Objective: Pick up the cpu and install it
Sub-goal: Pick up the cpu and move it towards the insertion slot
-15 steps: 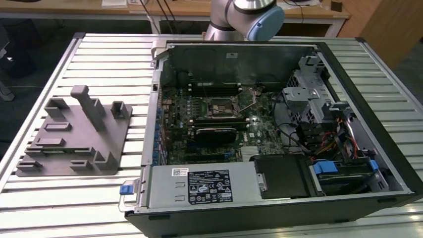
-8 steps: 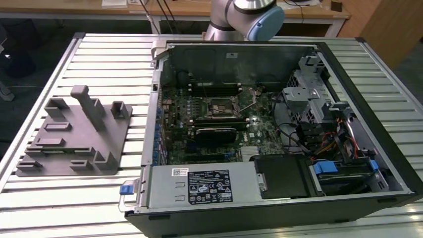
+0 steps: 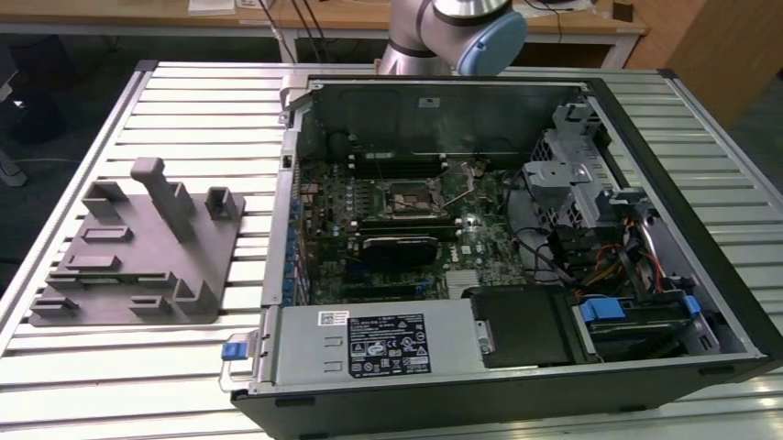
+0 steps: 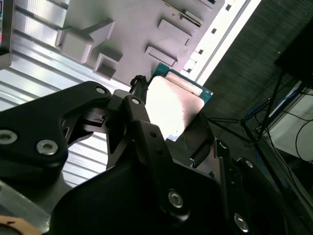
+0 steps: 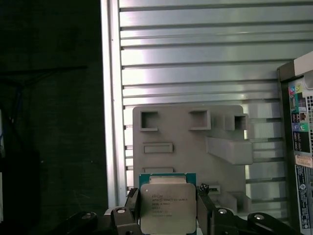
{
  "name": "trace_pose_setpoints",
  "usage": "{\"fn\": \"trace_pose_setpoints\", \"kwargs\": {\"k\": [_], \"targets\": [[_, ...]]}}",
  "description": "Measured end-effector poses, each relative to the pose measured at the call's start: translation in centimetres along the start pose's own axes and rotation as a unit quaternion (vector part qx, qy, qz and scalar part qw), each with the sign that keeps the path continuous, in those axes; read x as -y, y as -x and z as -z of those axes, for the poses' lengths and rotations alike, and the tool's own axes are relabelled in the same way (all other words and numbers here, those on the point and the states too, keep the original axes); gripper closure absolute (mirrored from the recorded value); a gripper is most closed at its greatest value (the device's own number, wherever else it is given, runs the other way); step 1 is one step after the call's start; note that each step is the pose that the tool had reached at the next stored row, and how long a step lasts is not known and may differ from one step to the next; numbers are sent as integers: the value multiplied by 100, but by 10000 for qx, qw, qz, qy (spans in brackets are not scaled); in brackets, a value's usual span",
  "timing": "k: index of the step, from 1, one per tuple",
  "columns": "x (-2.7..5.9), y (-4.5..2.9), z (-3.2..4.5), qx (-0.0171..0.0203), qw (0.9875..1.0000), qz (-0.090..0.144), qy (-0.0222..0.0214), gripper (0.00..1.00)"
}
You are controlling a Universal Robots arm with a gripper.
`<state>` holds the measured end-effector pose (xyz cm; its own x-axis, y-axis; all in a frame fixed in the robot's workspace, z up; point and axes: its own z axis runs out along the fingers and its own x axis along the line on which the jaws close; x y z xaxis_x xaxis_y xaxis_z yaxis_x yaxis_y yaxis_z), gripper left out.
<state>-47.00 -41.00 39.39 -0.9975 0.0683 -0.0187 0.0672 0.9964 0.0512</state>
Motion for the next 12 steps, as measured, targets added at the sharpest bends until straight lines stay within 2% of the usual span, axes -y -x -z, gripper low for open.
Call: {"fn": "trace_pose_setpoints", "kwargs": {"k": [5, 12], "targets": [[-9, 124, -3, 0, 10000, 0, 0, 45], [-28, 342, -8, 0, 10000, 0, 0, 45]]}}
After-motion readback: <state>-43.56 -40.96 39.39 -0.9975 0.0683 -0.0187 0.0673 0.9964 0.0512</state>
